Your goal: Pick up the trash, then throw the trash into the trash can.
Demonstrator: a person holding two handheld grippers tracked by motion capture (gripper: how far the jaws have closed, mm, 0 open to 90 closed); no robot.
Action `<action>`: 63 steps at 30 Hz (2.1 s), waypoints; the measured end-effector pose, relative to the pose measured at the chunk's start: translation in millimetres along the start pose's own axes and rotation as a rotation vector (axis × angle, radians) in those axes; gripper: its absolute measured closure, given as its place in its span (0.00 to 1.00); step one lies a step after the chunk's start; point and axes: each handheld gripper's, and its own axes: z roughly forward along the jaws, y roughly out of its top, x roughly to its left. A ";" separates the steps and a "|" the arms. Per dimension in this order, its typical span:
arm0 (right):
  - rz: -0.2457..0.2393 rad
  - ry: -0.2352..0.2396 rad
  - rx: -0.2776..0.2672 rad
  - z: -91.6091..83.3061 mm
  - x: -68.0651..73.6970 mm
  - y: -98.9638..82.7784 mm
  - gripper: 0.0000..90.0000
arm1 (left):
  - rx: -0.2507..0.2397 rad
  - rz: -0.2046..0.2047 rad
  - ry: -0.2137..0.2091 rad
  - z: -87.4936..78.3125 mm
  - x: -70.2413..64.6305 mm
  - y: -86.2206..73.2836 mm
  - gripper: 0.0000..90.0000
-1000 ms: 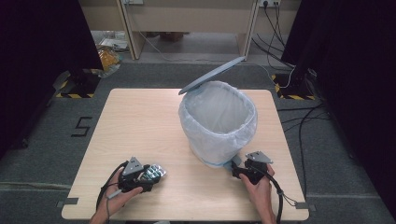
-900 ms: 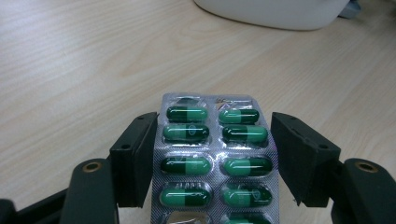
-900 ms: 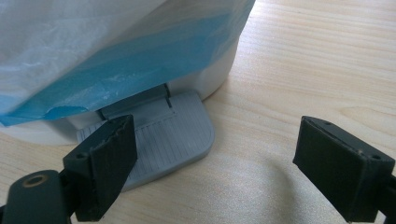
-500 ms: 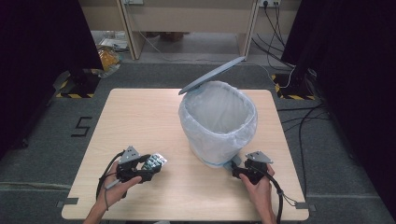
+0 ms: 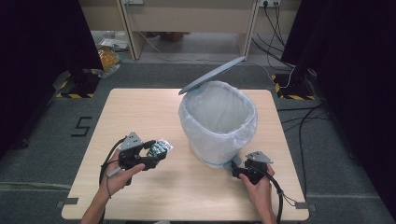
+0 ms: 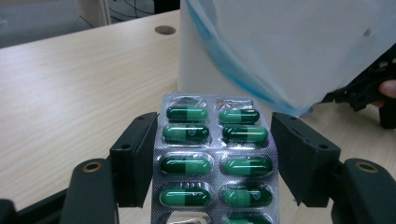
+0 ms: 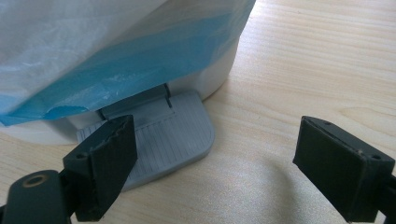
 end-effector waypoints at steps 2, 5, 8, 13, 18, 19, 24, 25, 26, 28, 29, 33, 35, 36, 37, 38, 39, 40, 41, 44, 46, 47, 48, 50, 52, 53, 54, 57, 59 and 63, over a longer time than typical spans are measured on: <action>-0.002 -0.002 -0.003 0.2 0.1 -0.1 0.15 | -0.008 0.011 -0.003 -1.9 -1.0 7.2 0.38; -0.001 -0.002 -0.002 0.1 0.2 -0.1 0.15 | -0.023 0.026 -0.009 -6.4 -3.4 18.8 0.38; -0.001 -0.002 -0.002 0.1 0.2 -0.1 0.15 | -0.032 0.042 -0.010 -9.6 -5.3 27.5 0.38; -0.007 -0.008 -0.004 -0.2 0.9 -0.2 0.15 | -0.037 0.044 -0.046 -12.1 -7.3 43.3 0.38; -0.002 0.002 0.001 -0.1 -0.2 0.0 0.15 | -0.047 0.068 -0.051 -15.7 -10.5 60.4 0.38; -0.005 0.000 -0.001 0.1 -0.2 0.0 0.15 | -0.048 0.074 -0.052 -17.1 -11.5 64.6 0.38; -0.003 -0.002 -0.004 0.1 0.4 -0.1 0.15 | -0.065 0.096 -0.052 -22.3 -16.1 79.6 0.38; -0.008 -0.002 -0.003 0.1 -0.1 -0.1 0.15 | -0.069 0.099 -0.052 -23.1 -16.5 81.5 0.38; -0.006 -0.003 -0.002 0.0 0.1 -0.1 0.15 | -0.074 0.099 -0.055 -23.9 -17.2 84.0 0.38; -0.012 -0.005 -0.004 0.0 0.1 -0.2 0.15 | -0.081 0.103 -0.062 -25.1 -18.5 89.6 0.38; -0.009 -0.007 -0.003 -0.2 0.4 -0.3 0.15 | -0.083 0.107 -0.061 -25.6 -19.1 92.1 0.38; -0.008 -0.005 -0.003 0.0 0.2 -0.3 0.15 | -0.092 0.110 -0.072 -27.2 -21.0 101.1 0.38; -0.012 -0.008 -0.004 -0.2 0.5 -0.3 0.15 | -0.093 0.115 -0.077 -27.5 -22.0 105.3 0.38; -0.012 -0.008 -0.004 -0.2 0.5 -0.3 0.15 | -0.096 0.112 -0.082 -27.3 -22.7 107.3 0.38; -0.011 -0.008 -0.002 -0.4 0.6 -0.3 0.15 | -0.099 0.114 -0.084 -27.1 -22.9 109.4 0.38; -0.009 -0.006 -0.003 -0.2 0.4 -0.3 0.15 | -0.103 0.112 -0.085 -26.7 -23.8 111.6 0.38; -0.012 -0.005 -0.004 0.0 0.1 -0.2 0.15 | -0.107 0.114 -0.084 -26.1 -24.3 113.8 0.38; -0.012 -0.005 -0.004 0.0 0.1 -0.2 0.15 | -0.110 0.114 -0.084 -25.5 -24.9 115.4 0.38; -0.008 -0.005 -0.003 -0.1 0.3 -0.3 0.15 | -0.112 0.114 -0.087 -24.3 -25.6 118.1 0.38; -0.014 -0.007 -0.004 -0.3 0.4 -0.4 0.15 | -0.117 0.119 -0.092 -19.9 -28.4 124.2 0.38; -0.012 -0.006 -0.006 0.0 0.3 -0.4 0.15 | -0.116 0.124 -0.098 -16.7 -31.0 128.1 0.38; -0.014 -0.005 -0.007 0.2 -0.1 -0.4 0.15 | -0.116 0.127 -0.102 -14.8 -32.3 129.9 0.38; -0.014 -0.005 -0.007 0.2 -0.1 -0.4 0.15 | -0.118 0.130 -0.104 -13.0 -33.5 131.9 0.38; -0.012 -0.003 -0.007 0.3 -0.1 -0.4 0.15 | -0.121 0.134 -0.110 -9.3 -35.7 135.7 0.38; -0.013 -0.005 -0.007 0.2 0.0 -0.4 0.15 | -0.124 0.137 -0.114 -6.2 -37.6 138.9 0.38; -0.012 -0.006 -0.006 0.0 0.3 -0.4 0.15 | -0.127 0.135 -0.117 -5.0 -38.5 140.2 0.38; -0.013 -0.007 -0.005 -0.1 0.3 -0.4 0.15 | -0.131 0.134 -0.118 -4.0 -39.2 141.5 0.38; -0.013 -0.004 -0.007 0.2 -0.1 -0.4 0.15 | -0.145 0.128 -0.120 -1.6 -40.5 144.8 0.38; -0.013 -0.003 -0.007 0.2 -0.2 -0.4 0.15 | -0.150 0.126 -0.122 0.3 -41.1 146.8 0.38; -0.015 -0.006 -0.006 0.0 0.1 -0.4 0.15 | -0.157 0.121 -0.125 3.9 -43.4 149.7 0.38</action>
